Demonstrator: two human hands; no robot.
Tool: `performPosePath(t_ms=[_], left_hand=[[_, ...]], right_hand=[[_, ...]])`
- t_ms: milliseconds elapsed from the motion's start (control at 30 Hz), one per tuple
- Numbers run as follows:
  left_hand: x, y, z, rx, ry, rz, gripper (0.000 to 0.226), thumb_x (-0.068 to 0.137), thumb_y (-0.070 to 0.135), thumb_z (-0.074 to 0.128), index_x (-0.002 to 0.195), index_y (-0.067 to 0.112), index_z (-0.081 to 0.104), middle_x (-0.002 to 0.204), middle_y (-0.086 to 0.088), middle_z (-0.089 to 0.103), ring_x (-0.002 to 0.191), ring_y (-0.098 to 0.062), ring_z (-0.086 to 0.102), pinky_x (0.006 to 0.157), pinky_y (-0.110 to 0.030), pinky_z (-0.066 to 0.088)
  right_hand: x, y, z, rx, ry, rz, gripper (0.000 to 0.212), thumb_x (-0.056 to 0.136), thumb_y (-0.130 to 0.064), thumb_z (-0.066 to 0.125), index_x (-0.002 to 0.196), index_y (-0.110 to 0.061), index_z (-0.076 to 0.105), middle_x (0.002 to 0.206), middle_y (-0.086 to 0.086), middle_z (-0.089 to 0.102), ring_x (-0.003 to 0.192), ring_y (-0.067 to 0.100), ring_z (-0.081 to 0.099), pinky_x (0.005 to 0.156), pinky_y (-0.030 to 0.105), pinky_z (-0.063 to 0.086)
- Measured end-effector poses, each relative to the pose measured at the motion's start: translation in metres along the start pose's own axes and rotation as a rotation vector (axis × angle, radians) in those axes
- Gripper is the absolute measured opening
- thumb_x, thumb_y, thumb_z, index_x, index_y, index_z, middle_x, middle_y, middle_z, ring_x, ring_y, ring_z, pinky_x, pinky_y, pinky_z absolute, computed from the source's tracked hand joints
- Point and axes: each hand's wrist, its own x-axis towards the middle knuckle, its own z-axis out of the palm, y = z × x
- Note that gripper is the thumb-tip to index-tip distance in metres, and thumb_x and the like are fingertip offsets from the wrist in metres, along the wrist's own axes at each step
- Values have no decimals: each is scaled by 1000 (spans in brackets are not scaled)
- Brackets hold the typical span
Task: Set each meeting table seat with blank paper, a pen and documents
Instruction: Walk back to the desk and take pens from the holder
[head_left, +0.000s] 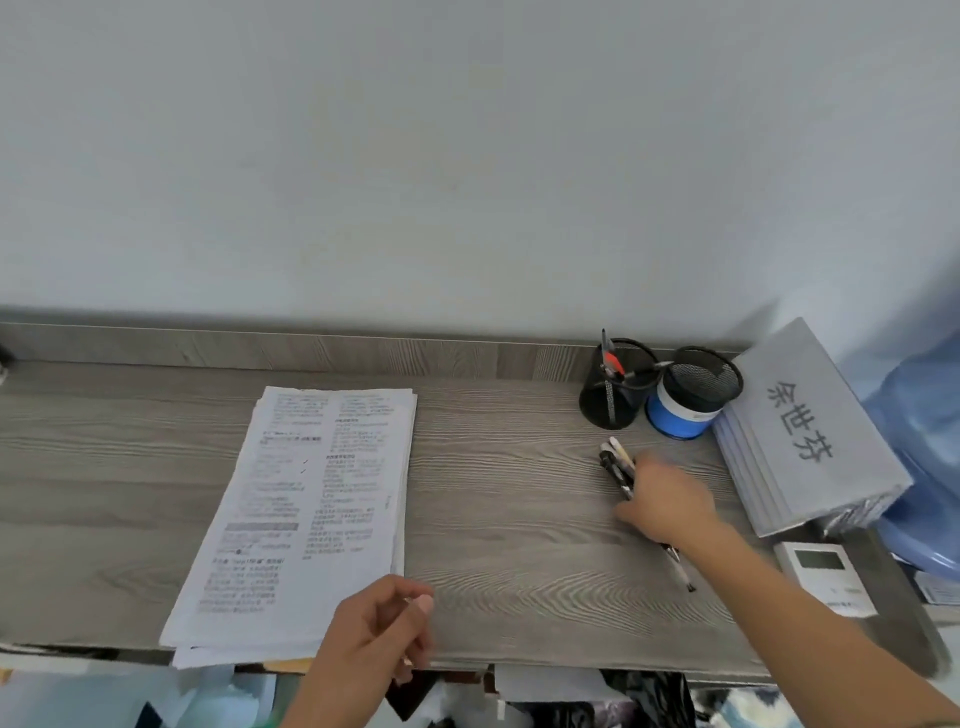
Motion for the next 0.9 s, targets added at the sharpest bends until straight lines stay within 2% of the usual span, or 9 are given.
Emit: performPosePath(t_ms=[100, 200, 333, 400, 500, 633, 767, 833, 900], left_hand=[[9, 9, 5, 40, -23, 30, 10, 91, 2, 58, 89, 3, 67, 59, -13, 67, 51, -21, 59, 45, -26, 45], [15, 19, 10, 63, -27, 50, 11, 92, 3, 57, 91, 5, 68, 62, -14, 69, 52, -19, 60, 48, -24, 45], [20, 29, 17, 82, -22, 49, 11, 92, 5, 57, 93, 6, 68, 64, -15, 70, 54, -19, 61, 52, -30, 46], [24, 30, 21, 93, -15, 44, 11, 92, 5, 57, 94, 6, 68, 64, -15, 70, 54, -20, 61, 51, -31, 45], [27, 35, 28, 100, -17, 46, 11, 92, 4, 57, 94, 4, 68, 63, -15, 69, 54, -22, 61, 51, -31, 46], [29, 38, 38, 114, -24, 55, 12, 92, 2, 57, 92, 5, 68, 61, -14, 68, 53, -22, 60, 47, -30, 46], [33, 43, 47, 109, -36, 57, 12, 92, 1, 57, 90, 5, 69, 61, -13, 68, 53, -22, 59, 47, -29, 46], [36, 45, 52, 109, -34, 79, 11, 91, 3, 59, 91, 8, 69, 65, -15, 69, 59, -23, 61, 51, -30, 48], [40, 51, 56, 110, 1, 116, 11, 87, 10, 65, 95, 17, 70, 78, -14, 71, 74, -21, 67, 63, -30, 53]], right_hand=[[2, -2, 5, 24, 75, -8, 32, 85, -24, 61, 111, -11, 50, 96, 8, 63, 92, 28, 65, 65, 32, 41], [3, 5, 9, 206, 158, -62, 23, 88, -25, 58, 105, -13, 50, 89, 6, 64, 78, 24, 61, 60, 31, 39], [-8, 2, 8, 842, 345, -141, 20, 85, -20, 69, 80, -14, 51, 60, -4, 49, 53, 7, 41, 51, 24, 33], [-14, -4, 13, 1104, 461, -146, 28, 83, -18, 74, 70, -14, 49, 56, -6, 45, 51, 4, 37, 52, 21, 34], [-15, -10, 28, 1303, 469, -129, 27, 82, -21, 77, 73, -10, 53, 62, -2, 51, 59, 9, 45, 57, 32, 42], [-13, -3, 50, 1332, 392, -134, 23, 84, -21, 74, 77, -7, 58, 61, -2, 49, 56, 5, 43, 56, 27, 40], [-10, 8, 60, 1171, 305, -134, 18, 87, -36, 68, 76, -26, 59, 53, -3, 50, 51, 11, 47, 51, 38, 41], [-15, 8, 48, 1019, 269, -161, 16, 89, -41, 64, 78, -31, 58, 50, -6, 50, 47, 8, 46, 49, 31, 39], [-29, -1, 27, 962, 151, -221, 22, 90, -37, 65, 73, -29, 54, 50, -9, 49, 46, 7, 44, 49, 25, 36]])
